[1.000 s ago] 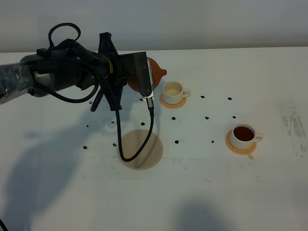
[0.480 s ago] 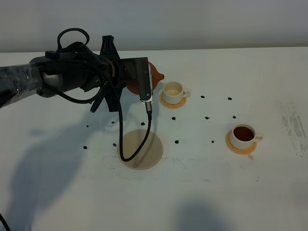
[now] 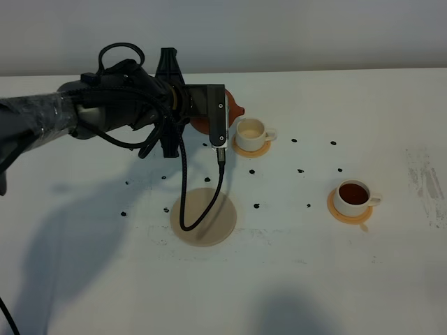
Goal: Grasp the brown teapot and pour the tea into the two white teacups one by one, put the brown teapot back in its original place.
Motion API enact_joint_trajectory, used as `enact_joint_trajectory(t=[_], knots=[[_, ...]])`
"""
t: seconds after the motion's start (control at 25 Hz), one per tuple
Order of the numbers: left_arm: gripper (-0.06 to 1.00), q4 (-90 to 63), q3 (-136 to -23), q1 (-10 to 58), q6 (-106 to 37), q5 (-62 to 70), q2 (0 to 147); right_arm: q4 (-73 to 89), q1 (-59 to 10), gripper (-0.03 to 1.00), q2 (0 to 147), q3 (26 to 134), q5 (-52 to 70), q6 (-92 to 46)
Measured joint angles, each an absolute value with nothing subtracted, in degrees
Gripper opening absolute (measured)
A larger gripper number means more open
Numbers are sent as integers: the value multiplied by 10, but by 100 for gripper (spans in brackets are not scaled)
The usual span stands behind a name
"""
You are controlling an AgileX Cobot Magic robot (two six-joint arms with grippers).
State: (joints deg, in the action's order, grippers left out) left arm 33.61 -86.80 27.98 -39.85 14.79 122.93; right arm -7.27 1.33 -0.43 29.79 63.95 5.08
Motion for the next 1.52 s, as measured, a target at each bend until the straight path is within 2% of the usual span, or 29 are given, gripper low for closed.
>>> enact_joint_trajectory(t=[1.52], knots=[[10, 514, -886, 296, -398, 115, 1251, -73, 13, 50, -4, 298, 639, 51]])
